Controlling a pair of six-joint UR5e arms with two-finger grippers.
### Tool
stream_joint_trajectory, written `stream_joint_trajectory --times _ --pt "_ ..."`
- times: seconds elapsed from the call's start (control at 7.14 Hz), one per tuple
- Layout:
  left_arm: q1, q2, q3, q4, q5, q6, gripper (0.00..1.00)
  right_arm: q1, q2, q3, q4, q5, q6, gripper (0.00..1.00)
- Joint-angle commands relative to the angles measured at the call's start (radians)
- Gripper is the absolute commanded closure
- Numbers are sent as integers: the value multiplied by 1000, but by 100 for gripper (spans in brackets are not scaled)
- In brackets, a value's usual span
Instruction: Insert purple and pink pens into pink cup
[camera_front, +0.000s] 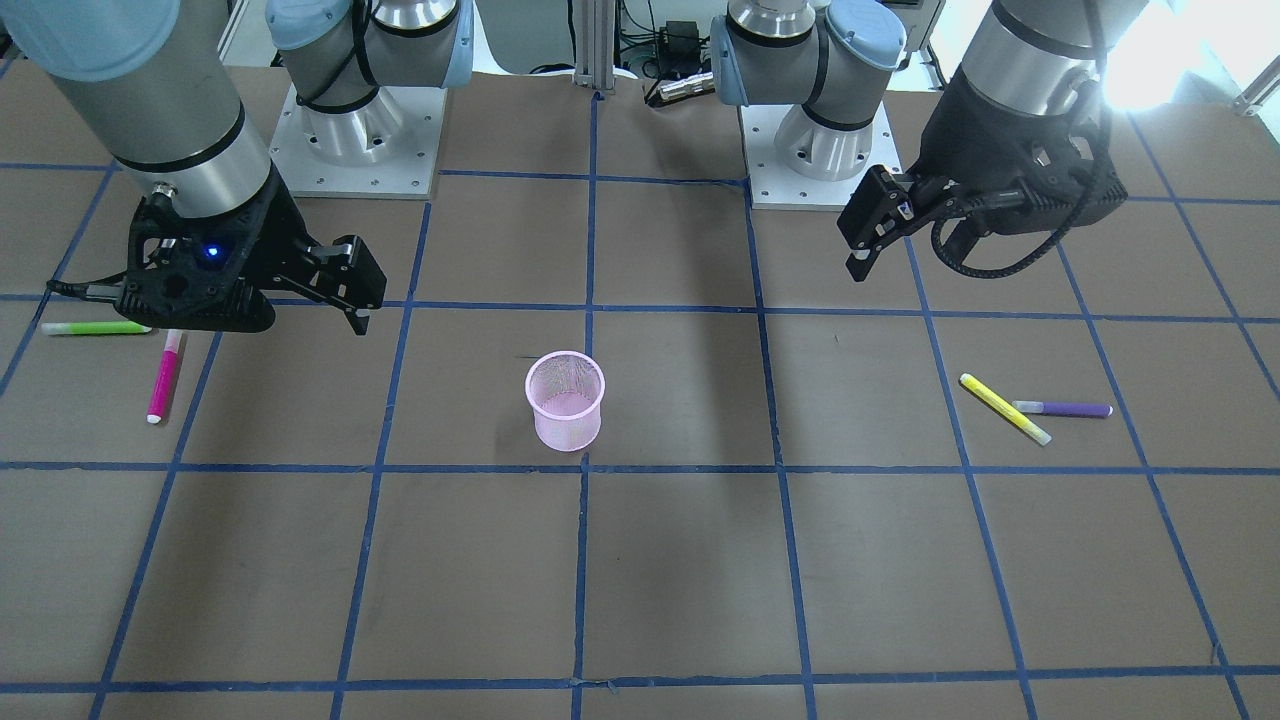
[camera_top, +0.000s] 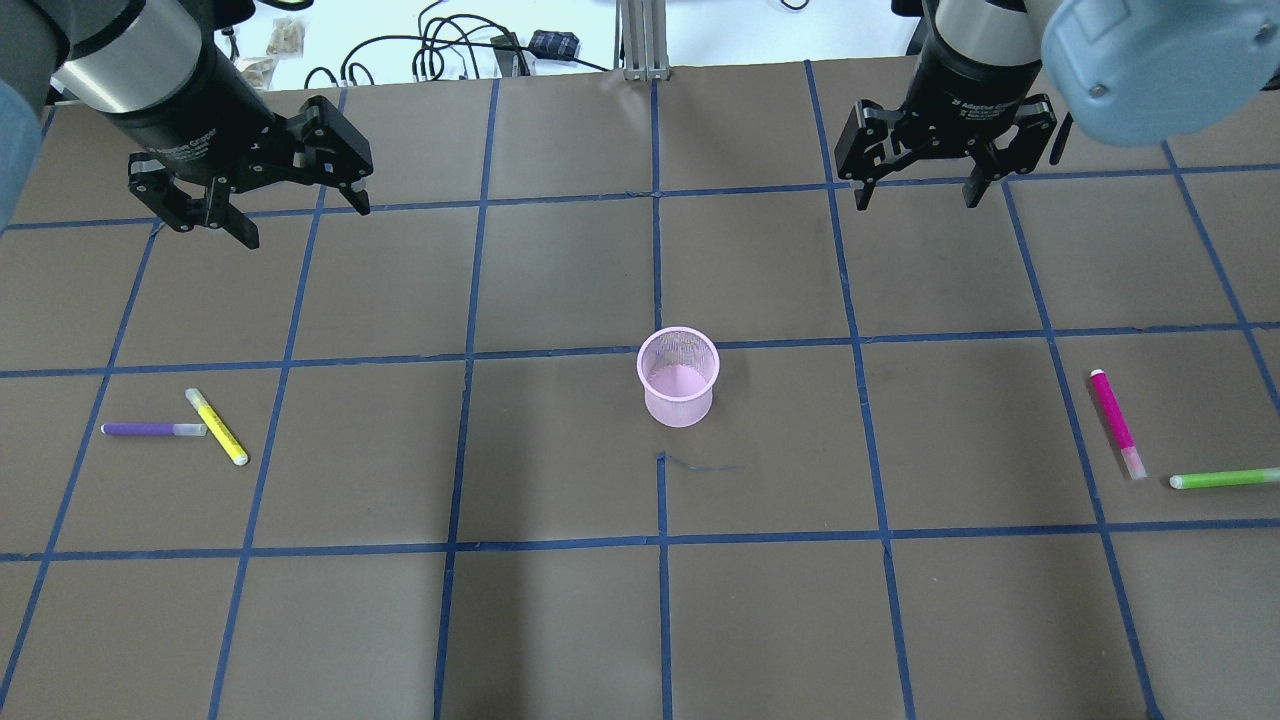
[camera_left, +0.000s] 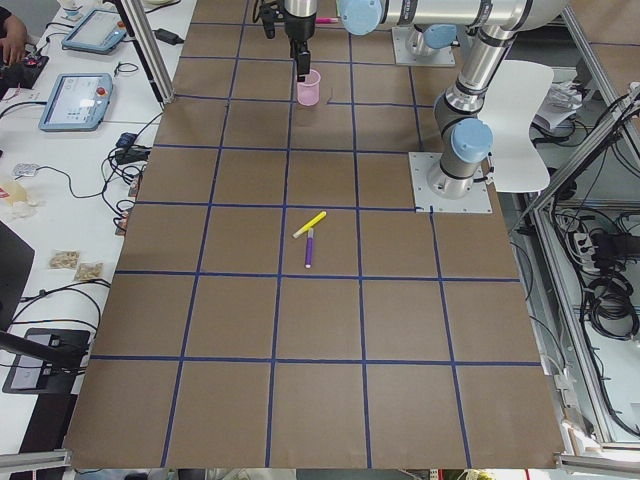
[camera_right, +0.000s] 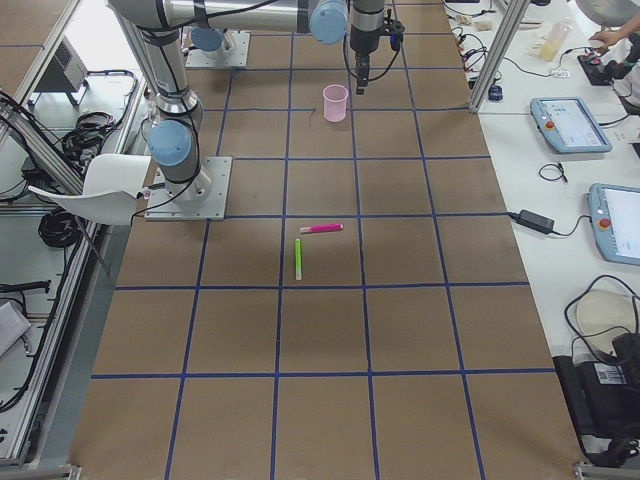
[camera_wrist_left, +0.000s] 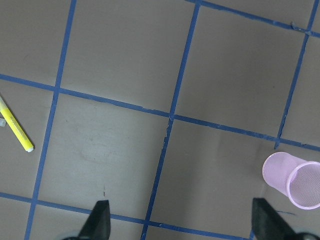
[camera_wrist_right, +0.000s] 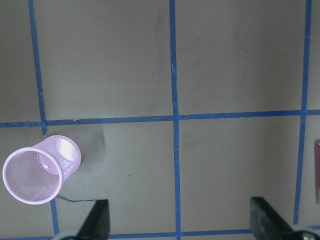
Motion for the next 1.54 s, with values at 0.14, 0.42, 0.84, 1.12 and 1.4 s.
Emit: stream_joint_trajectory --times 0.14,0.42,0.84,1.12,1.4 --pt "1 0 -2 0 1 19 0 -59 5 14 5 -13 -94 0" --pt "-4 -5 -2 -3 80 75 0 -236 11 127 -41 -13 -302 0" --pt "72 3 -4 -9 162 462 0 -426 77 374 -376 -73 -502 0" --pt "283 6 -5 -44 133 825 0 -525 135 441 -448 -64 -655 0" --pt "506 -37 -1 -35 120 1252 0 -535 153 518 -585 -67 -699 0"
